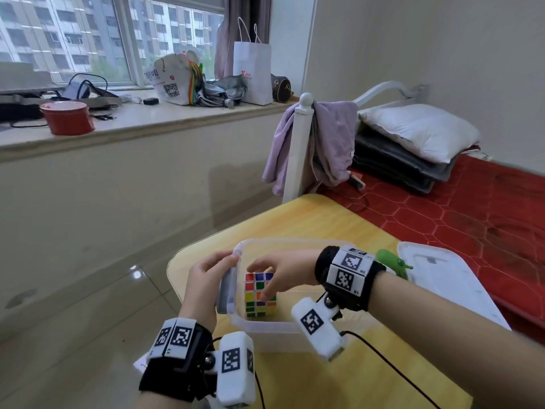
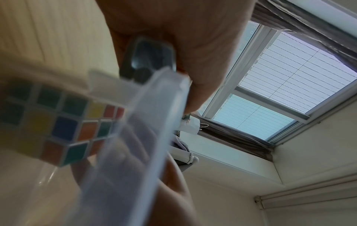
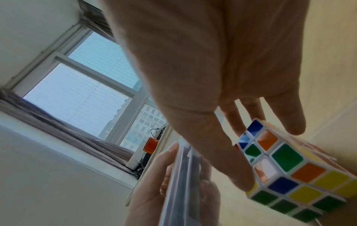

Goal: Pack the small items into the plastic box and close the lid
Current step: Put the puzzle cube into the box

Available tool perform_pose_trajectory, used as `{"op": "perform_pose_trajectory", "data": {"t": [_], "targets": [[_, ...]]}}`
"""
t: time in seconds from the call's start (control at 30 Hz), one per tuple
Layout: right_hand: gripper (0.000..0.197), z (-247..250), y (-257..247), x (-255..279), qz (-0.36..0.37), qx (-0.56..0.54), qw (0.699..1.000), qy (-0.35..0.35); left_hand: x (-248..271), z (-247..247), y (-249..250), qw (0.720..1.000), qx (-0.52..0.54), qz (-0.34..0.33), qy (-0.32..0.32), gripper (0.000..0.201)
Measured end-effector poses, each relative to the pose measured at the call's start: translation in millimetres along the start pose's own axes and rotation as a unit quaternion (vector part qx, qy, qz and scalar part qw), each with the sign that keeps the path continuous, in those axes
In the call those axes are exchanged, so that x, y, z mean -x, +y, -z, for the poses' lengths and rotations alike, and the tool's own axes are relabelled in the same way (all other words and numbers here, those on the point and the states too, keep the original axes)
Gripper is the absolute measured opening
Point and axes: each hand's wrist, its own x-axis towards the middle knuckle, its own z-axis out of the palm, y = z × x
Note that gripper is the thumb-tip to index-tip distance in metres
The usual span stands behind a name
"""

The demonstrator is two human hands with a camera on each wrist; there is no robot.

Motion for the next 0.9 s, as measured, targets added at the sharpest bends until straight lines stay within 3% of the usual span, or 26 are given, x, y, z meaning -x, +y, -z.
{"op": "perform_pose_trajectory", "data": {"t": [0.17,0.23,0.33,0.43,0.57,0.67,0.83,0.9], "targets": [[0.066,13,5,35,0.051,0.029,0.997,0.053,1,0,2,1.0,-0.007,0.009,0.002,0.017],[0.062,26,19,62,0.061,-0.036,0.995,0.072,3,1,4,1.0,-0.013,0.013,0.002,0.017],[0.05,46,53,98,0.056,-0.128,0.973,0.183,5,1,4,1.0,-0.019,0.017,0.001,0.017],[0.038,57,92,116,0.014,-0.154,0.948,0.279,5,-1,5,1.0,-0.025,0.018,0.001,0.018],[0.034,50,143,112,-0.08,-0.156,0.927,0.332,5,-4,6,1.0,-0.023,0.008,0.013,0.014],[0.04,29,174,104,-0.137,-0.162,0.911,0.354,6,-7,6,0.999,-0.026,0.001,0.019,0.013],[0.063,-9,206,82,-0.226,-0.045,0.907,0.353,6,-9,9,1.0,-0.021,0.001,0.019,0.016],[0.063,-15,213,75,-0.242,-0.002,0.897,0.371,6,-11,10,0.999,-0.018,0.005,0.027,0.013]]}}
